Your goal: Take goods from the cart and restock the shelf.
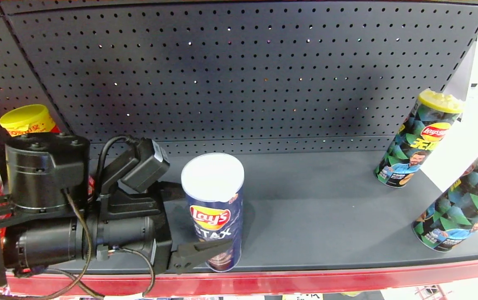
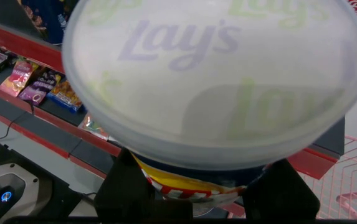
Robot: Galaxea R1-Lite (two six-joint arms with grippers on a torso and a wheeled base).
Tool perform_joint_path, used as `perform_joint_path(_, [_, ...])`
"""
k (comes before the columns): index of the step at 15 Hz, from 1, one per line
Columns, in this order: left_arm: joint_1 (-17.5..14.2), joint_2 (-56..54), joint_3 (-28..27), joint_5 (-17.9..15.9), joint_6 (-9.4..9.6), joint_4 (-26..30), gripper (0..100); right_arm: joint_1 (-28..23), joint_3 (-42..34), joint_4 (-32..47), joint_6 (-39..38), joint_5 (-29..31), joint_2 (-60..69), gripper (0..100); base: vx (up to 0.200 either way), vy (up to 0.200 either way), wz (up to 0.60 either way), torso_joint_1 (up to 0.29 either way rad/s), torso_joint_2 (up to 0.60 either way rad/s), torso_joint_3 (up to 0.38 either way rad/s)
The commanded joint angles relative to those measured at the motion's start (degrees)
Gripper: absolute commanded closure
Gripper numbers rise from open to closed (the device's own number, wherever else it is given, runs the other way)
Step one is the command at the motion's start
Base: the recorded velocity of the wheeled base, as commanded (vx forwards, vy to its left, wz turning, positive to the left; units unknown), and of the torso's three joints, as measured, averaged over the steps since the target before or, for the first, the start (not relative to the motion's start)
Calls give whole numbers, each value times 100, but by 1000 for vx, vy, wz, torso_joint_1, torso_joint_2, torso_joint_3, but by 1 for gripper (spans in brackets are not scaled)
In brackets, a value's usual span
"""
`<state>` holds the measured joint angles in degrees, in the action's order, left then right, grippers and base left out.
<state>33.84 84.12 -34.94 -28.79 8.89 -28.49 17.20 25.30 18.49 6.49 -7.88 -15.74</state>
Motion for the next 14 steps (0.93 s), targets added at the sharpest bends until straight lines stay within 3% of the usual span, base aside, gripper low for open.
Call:
perform_joint_path(1, [-150, -352, 277, 5, -1, -8, 0, 3, -7, 5, 2, -4, -8, 100, 0, 0, 0, 0, 0, 0])
perform_joint_path(5, [-326, -985, 787, 32, -36, 10, 0, 3, -25, 5, 2, -12, -26, 100, 0, 0, 0, 0, 0, 0])
perform_joint_path(7, [-624, -1609, 1376, 172, -36, 10, 0, 3, -42, 5, 2, -12, -35, 100, 0, 0, 0, 0, 0, 0])
perform_joint_path(9, [-730, -2373, 1806, 999, -27, 116, 0, 3, -77, 14, -7, -12, -35, 100, 0, 0, 0, 0, 0, 0])
perform_joint_path(10, [-730, -2857, 2026, 1834, -27, 362, 0, 3, -113, 14, -51, -12, -35, 100, 0, 0, 0, 0, 0, 0])
perform_joint_path(11, [-721, -3367, 2167, 2378, -27, 669, 0, 3, -139, 14, -121, -12, -35, 100, 0, 0, 0, 0, 0, 0])
perform_joint_path(14, [-756, -4790, 2246, 3046, -10, 1970, 0, 3, -157, 14, -209, 5, -52, 100, 0, 0, 0, 0, 0, 0])
